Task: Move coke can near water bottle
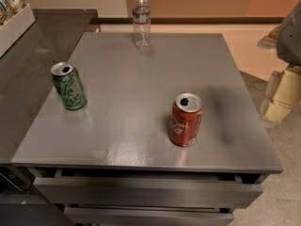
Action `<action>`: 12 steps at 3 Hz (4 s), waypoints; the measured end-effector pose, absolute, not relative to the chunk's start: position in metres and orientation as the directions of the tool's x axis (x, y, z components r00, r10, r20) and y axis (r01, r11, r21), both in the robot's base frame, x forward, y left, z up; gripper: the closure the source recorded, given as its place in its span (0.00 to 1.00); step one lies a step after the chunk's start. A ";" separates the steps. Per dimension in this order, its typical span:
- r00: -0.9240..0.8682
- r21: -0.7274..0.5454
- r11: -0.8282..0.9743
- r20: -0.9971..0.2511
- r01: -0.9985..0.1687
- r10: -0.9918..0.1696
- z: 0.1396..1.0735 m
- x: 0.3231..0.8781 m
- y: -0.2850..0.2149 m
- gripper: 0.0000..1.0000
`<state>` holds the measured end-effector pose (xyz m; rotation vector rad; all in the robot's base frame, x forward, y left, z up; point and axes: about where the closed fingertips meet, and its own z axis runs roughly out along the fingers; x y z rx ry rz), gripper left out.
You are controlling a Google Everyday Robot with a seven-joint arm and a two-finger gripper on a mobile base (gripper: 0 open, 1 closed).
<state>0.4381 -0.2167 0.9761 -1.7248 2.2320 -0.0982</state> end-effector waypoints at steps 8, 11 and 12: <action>0.007 -0.111 0.056 -0.499 -0.992 -0.867 0.895 0.452 -0.104 0.00; 0.070 -0.069 -0.037 -0.563 -0.997 -0.824 0.895 0.439 -0.079 0.41; 0.081 -0.070 -0.049 -0.573 -0.996 -0.816 0.901 0.434 -0.076 0.64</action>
Offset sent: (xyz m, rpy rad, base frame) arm -0.0037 0.0244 -0.0176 0.0682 0.0361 0.0892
